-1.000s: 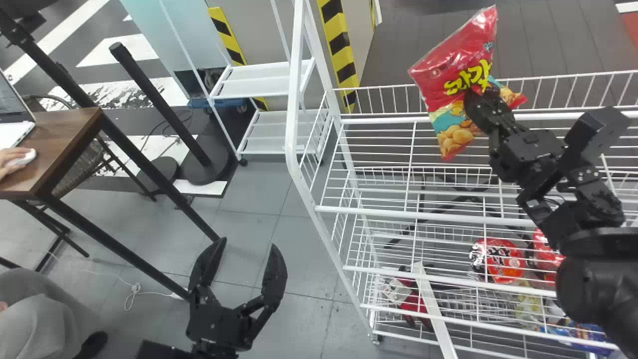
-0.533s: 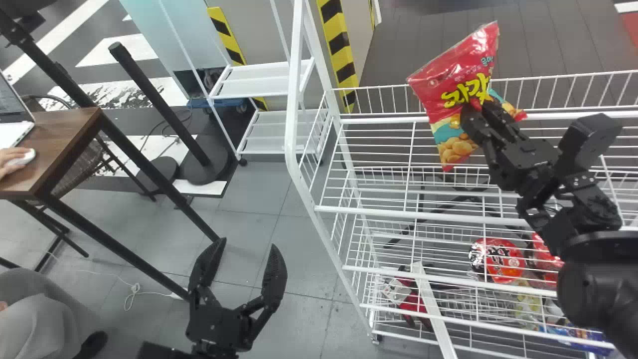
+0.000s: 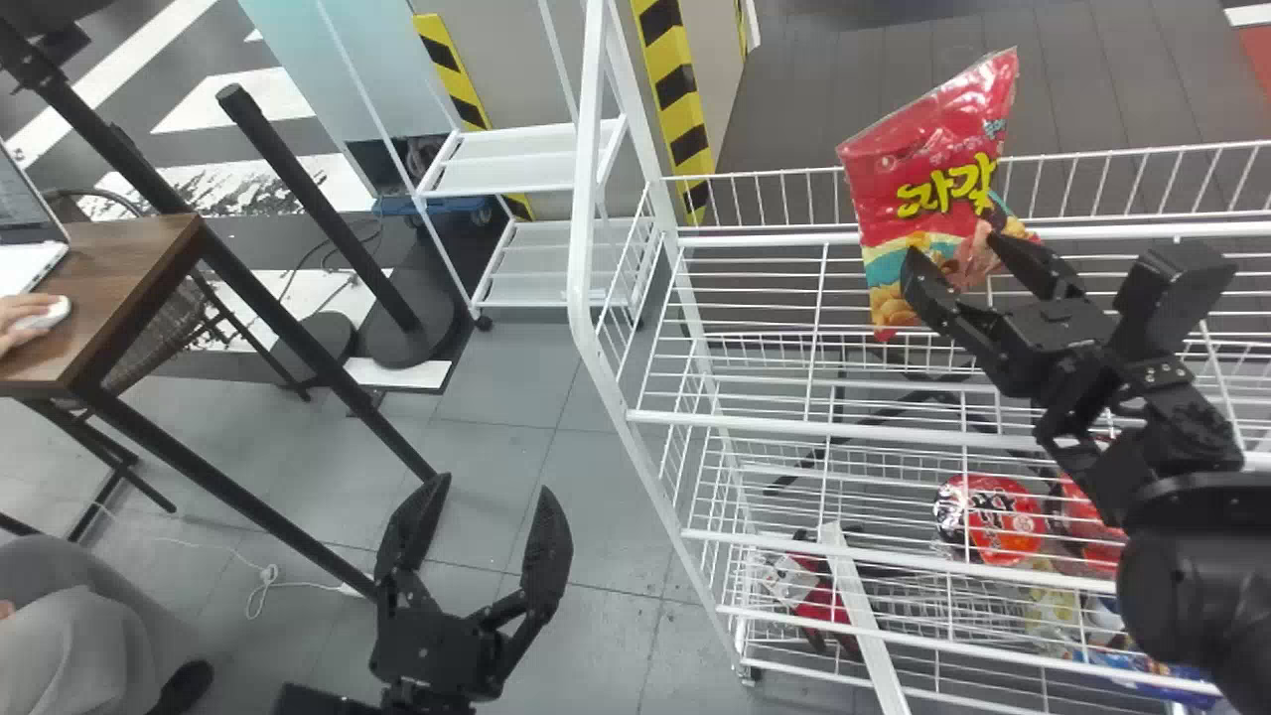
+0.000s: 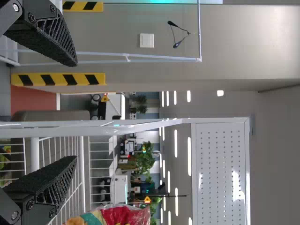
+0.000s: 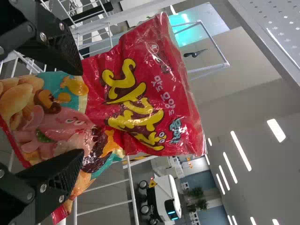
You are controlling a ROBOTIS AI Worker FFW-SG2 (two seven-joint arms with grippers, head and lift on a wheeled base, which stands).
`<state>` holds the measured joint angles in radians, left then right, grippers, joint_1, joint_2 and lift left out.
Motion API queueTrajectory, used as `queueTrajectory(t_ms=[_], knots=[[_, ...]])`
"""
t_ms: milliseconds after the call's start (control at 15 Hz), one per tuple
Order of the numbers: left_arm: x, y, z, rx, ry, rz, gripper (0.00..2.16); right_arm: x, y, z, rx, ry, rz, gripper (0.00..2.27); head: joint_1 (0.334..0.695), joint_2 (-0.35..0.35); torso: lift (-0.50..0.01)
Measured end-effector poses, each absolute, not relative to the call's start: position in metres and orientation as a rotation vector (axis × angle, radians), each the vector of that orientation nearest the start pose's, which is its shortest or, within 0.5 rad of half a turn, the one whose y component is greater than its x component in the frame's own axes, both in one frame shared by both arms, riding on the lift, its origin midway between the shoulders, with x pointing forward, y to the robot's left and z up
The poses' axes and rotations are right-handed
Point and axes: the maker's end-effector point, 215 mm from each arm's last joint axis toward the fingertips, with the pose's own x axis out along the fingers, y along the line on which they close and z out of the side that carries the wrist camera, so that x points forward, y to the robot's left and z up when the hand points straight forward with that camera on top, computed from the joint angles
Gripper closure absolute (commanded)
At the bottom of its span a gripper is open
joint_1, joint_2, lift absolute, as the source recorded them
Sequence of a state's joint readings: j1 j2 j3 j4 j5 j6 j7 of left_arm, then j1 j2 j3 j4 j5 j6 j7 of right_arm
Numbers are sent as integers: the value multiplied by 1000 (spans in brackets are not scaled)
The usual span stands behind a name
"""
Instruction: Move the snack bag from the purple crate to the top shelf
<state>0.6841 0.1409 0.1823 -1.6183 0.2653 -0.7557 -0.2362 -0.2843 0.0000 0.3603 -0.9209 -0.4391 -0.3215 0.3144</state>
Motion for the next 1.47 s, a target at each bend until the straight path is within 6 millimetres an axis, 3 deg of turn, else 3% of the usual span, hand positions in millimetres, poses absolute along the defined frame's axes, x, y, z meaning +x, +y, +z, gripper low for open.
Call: queueTrajectory(t_ms=[400, 800, 933, 1067, 1333, 1467], knots=[[322, 338, -378, 43, -172, -26, 124, 578, -18, -389, 389, 53, 516, 66, 695, 350, 0], [314, 332, -352, 50, -254, -14, 130, 548, -42, -370, 441, 21, 479, 70, 695, 350, 0], [308, 328, -341, 47, -293, -20, 130, 533, -73, -370, 432, 8, 440, 70, 695, 346, 0], [305, 318, -338, 43, -300, -54, 120, 518, -114, -376, 414, 5, 380, 80, 695, 280, 0], [317, 296, -356, 13, -218, -118, 100, 482, -194, -382, 380, -2, 263, 80, 695, 170, 0], [323, 285, -363, 0, -182, -139, 100, 466, -216, -384, 368, -8, 234, 80, 695, 105, 0]])
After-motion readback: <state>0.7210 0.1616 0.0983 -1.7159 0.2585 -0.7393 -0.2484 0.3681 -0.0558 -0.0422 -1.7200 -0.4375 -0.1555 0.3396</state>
